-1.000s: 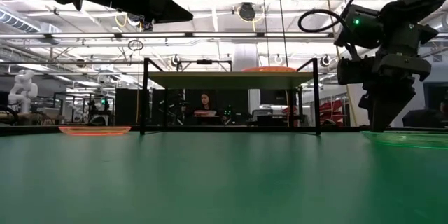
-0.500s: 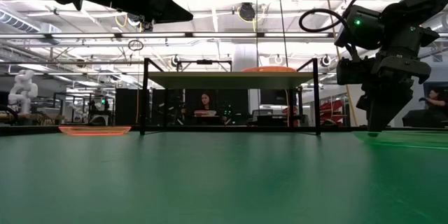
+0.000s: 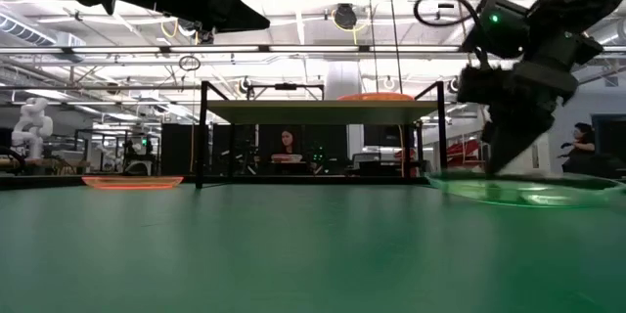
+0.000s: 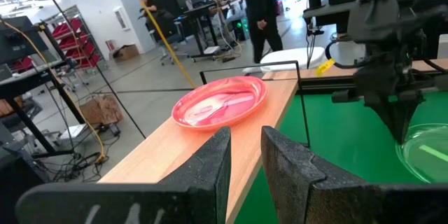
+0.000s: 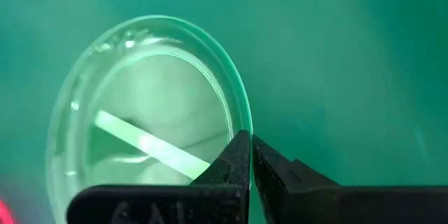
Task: Place and stack plates onto a shelf
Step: Put the green plate on the shelf
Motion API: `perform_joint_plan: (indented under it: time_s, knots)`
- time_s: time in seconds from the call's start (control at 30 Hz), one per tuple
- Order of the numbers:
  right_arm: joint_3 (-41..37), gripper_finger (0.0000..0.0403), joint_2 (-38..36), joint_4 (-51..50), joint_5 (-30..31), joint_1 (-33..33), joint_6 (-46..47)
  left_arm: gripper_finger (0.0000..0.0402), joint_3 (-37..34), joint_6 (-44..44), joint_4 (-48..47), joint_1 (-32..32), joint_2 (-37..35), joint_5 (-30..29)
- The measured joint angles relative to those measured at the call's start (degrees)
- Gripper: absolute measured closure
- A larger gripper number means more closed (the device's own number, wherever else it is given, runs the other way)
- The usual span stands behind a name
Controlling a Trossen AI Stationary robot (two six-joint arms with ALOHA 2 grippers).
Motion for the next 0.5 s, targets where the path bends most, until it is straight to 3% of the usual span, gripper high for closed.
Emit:
perform_joint_plan:
  time_s: [0.23, 0.5]
  knots:
    - [4.25, 0.0403, 0.00, 6.84, -0.63, 0.00, -2.71, 0.0314, 0.00, 0.00, 0.00, 0.00, 0.00, 0.00]
    - [11.97, 0.0403, 0.00, 17.19, 4.11, -1.00, -6.85, 0.0314, 0.00, 0.29, 0.00, 0.00, 0.00, 0.00]
